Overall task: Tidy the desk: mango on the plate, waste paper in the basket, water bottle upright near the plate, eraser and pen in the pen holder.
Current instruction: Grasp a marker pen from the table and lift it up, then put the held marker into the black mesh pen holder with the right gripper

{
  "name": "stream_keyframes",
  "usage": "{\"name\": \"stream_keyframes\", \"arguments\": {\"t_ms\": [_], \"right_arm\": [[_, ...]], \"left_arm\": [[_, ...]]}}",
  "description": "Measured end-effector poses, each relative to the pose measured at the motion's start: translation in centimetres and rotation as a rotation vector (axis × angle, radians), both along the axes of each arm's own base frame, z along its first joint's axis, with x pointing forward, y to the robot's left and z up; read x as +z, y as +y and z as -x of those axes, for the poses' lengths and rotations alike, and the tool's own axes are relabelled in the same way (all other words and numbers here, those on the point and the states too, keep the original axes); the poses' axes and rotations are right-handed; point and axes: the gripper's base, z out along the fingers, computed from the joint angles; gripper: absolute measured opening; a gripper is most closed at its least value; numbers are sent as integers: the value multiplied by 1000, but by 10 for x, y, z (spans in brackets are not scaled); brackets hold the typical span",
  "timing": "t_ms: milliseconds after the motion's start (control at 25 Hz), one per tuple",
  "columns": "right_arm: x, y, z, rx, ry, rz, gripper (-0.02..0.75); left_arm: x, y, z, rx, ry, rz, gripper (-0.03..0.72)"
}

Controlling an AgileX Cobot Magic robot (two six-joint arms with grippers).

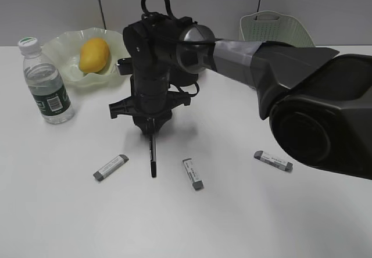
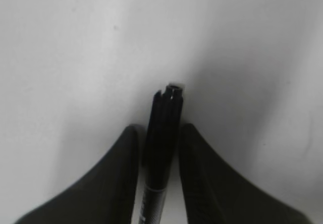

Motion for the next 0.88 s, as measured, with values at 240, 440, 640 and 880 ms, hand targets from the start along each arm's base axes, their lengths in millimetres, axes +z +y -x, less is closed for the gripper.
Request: {"name": "stream_keyframes", "arguments": {"t_ms": [240,440,640,880], "right_arm": [[5,2,-1,39,0,2,139],[39,9,-10,83,-80,-42,139],[96,14,-20,99,-235,-118,138],[157,4,-28,101,-418,-180,136]], "left_arm": [[0,0,0,0,0,0,386],[0,0,0,0,0,0,385],[0,0,0,0,0,0,383],[0,0,0,0,0,1,382]]}}
